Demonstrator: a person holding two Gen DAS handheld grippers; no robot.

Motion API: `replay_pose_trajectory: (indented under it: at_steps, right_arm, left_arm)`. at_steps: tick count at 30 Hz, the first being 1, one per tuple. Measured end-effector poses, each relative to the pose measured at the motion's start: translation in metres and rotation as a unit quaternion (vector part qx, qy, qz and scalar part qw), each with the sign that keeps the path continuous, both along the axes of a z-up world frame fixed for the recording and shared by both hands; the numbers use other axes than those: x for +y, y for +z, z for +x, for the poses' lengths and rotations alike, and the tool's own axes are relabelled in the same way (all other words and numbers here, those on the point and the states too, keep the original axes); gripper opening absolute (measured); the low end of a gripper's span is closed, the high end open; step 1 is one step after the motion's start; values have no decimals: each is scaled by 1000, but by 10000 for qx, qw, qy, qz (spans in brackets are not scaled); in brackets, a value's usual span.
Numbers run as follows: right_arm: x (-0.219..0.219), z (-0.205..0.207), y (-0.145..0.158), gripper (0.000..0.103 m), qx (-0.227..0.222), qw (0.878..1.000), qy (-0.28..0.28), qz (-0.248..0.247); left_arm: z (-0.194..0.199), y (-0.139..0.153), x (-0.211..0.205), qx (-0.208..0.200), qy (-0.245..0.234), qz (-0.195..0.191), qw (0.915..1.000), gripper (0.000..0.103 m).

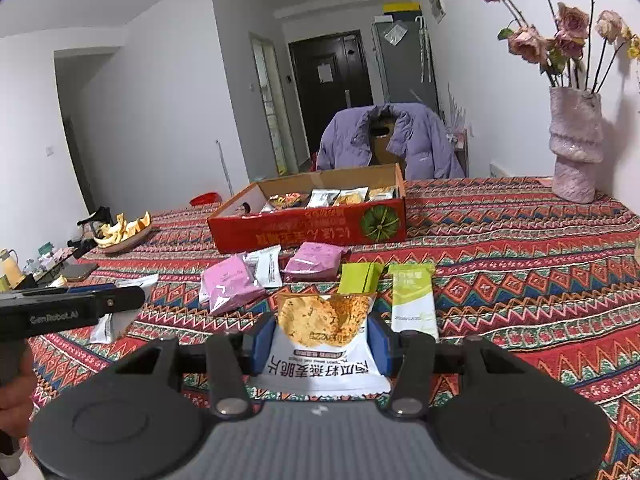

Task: Organize snacks
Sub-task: 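Carry both packets into the box and open both grippers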

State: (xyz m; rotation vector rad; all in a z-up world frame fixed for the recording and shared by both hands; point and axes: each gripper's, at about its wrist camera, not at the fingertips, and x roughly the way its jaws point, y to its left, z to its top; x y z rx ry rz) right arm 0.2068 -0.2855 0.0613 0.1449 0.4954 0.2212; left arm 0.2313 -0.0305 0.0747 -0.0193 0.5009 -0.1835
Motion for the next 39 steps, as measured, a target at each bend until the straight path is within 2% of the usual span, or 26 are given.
replay_pose_trajectory:
  at_steps: [4,8,12,15,18,22,25,29,32,35,36,39]
  right_arm:
    - [-5,11,6,48,-80,9999,66,104]
    - [-11,46,25,48,-305,9989,252,238]
    - [-21,103,49,48,-548,9971,343,396]
    - [-27,162,59,49,-487,9972,275,503]
    - [-27,228,58,49,-297,9979,270,504]
    - [-15,300,37,49,93,9998,139,74]
    - [-1,335,16,49,323,9990,75,-315]
    - [15,354,-10,50,428,9971,71,-623]
    - [21,359,-21,52,407,9957,10,-829]
    - [19,359,-23,71,379,9963,-78,-773]
    - [17,357,-21,77,344,9967,-102,-727]
    - [11,350,-8,78,231,9976,-140,-632]
  left_arm:
    - [14,8,3,87,-74,-171,9998,47]
    - [58,31,7,91,-307,-405,9987,47]
    - [115,56,2,-138,-436,-433,9980,47]
    - [166,66,-9,-210,-385,-434,9981,47]
    - [223,65,-23,-96,-278,-425,9987,47]
    - [291,45,-38,243,-141,-381,9989,48]
    - [335,22,-41,728,-104,-511,9960,48]
    - [359,-7,-38,931,49,-376,9949,48]
    - [367,-23,-35,1077,112,-466,9930,57]
    - [367,-28,-30,1236,-6,-526,9909,77]
    - [364,-25,-28,1182,-10,-552,9915,80]
    - [355,-10,-23,923,-19,-475,9946,80]
